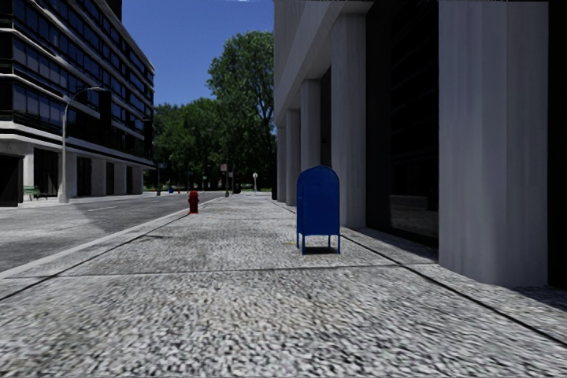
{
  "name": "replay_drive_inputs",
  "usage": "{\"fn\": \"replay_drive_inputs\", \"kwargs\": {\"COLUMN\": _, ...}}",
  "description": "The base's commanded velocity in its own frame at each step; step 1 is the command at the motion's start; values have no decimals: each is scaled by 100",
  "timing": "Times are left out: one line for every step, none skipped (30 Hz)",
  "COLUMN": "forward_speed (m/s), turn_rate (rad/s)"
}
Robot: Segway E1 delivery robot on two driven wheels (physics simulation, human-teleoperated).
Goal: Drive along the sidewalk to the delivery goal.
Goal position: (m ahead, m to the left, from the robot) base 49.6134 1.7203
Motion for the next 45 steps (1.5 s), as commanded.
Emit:
{"fn": "replay_drive_inputs", "kwargs": {"forward_speed": 200, "turn_rate": 60}}
{"fn": "replay_drive_inputs", "kwargs": {"forward_speed": 200, "turn_rate": 60}}
{"fn": "replay_drive_inputs", "kwargs": {"forward_speed": 200, "turn_rate": 60}}
{"fn": "replay_drive_inputs", "kwargs": {"forward_speed": 200, "turn_rate": 60}}
{"fn": "replay_drive_inputs", "kwargs": {"forward_speed": 200, "turn_rate": 60}}
{"fn": "replay_drive_inputs", "kwargs": {"forward_speed": 200, "turn_rate": 60}}
{"fn": "replay_drive_inputs", "kwargs": {"forward_speed": 200, "turn_rate": 60}}
{"fn": "replay_drive_inputs", "kwargs": {"forward_speed": 200, "turn_rate": 60}}
{"fn": "replay_drive_inputs", "kwargs": {"forward_speed": 200, "turn_rate": 60}}
{"fn": "replay_drive_inputs", "kwargs": {"forward_speed": 200, "turn_rate": 50}}
{"fn": "replay_drive_inputs", "kwargs": {"forward_speed": 200, "turn_rate": 43}}
{"fn": "replay_drive_inputs", "kwargs": {"forward_speed": 200, "turn_rate": 41}}
{"fn": "replay_drive_inputs", "kwargs": {"forward_speed": 200, "turn_rate": 41}}
{"fn": "replay_drive_inputs", "kwargs": {"forward_speed": 200, "turn_rate": 0}}
{"fn": "replay_drive_inputs", "kwargs": {"forward_speed": 200, "turn_rate": 0}}
{"fn": "replay_drive_inputs", "kwargs": {"forward_speed": 200, "turn_rate": 0}}
{"fn": "replay_drive_inputs", "kwargs": {"forward_speed": 200, "turn_rate": 0}}
{"fn": "replay_drive_inputs", "kwargs": {"forward_speed": 200, "turn_rate": 0}}
{"fn": "replay_drive_inputs", "kwargs": {"forward_speed": 200, "turn_rate": 0}}
{"fn": "replay_drive_inputs", "kwargs": {"forward_speed": 200, "turn_rate": 0}}
{"fn": "replay_drive_inputs", "kwargs": {"forward_speed": 200, "turn_rate": 0}}
{"fn": "replay_drive_inputs", "kwargs": {"forward_speed": 200, "turn_rate": 0}}
{"fn": "replay_drive_inputs", "kwargs": {"forward_speed": 200, "turn_rate": 0}}
{"fn": "replay_drive_inputs", "kwargs": {"forward_speed": 200, "turn_rate": 0}}
{"fn": "replay_drive_inputs", "kwargs": {"forward_speed": 200, "turn_rate": 0}}
{"fn": "replay_drive_inputs", "kwargs": {"forward_speed": 200, "turn_rate": 0}}
{"fn": "replay_drive_inputs", "kwargs": {"forward_speed": 200, "turn_rate": 0}}
{"fn": "replay_drive_inputs", "kwargs": {"forward_speed": 200, "turn_rate": 0}}
{"fn": "replay_drive_inputs", "kwargs": {"forward_speed": 200, "turn_rate": 0}}
{"fn": "replay_drive_inputs", "kwargs": {"forward_speed": 200, "turn_rate": 0}}
{"fn": "replay_drive_inputs", "kwargs": {"forward_speed": 200, "turn_rate": 0}}
{"fn": "replay_drive_inputs", "kwargs": {"forward_speed": 200, "turn_rate": 0}}
{"fn": "replay_drive_inputs", "kwargs": {"forward_speed": 200, "turn_rate": 0}}
{"fn": "replay_drive_inputs", "kwargs": {"forward_speed": 200, "turn_rate": 0}}
{"fn": "replay_drive_inputs", "kwargs": {"forward_speed": 200, "turn_rate": 0}}
{"fn": "replay_drive_inputs", "kwargs": {"forward_speed": 200, "turn_rate": 0}}
{"fn": "replay_drive_inputs", "kwargs": {"forward_speed": 200, "turn_rate": 0}}
{"fn": "replay_drive_inputs", "kwargs": {"forward_speed": 200, "turn_rate": 0}}
{"fn": "replay_drive_inputs", "kwargs": {"forward_speed": 200, "turn_rate": 0}}
{"fn": "replay_drive_inputs", "kwargs": {"forward_speed": 200, "turn_rate": 0}}
{"fn": "replay_drive_inputs", "kwargs": {"forward_speed": 200, "turn_rate": 0}}
{"fn": "replay_drive_inputs", "kwargs": {"forward_speed": 200, "turn_rate": 0}}
{"fn": "replay_drive_inputs", "kwargs": {"forward_speed": 200, "turn_rate": 0}}
{"fn": "replay_drive_inputs", "kwargs": {"forward_speed": 200, "turn_rate": 0}}
{"fn": "replay_drive_inputs", "kwargs": {"forward_speed": 200, "turn_rate": 0}}
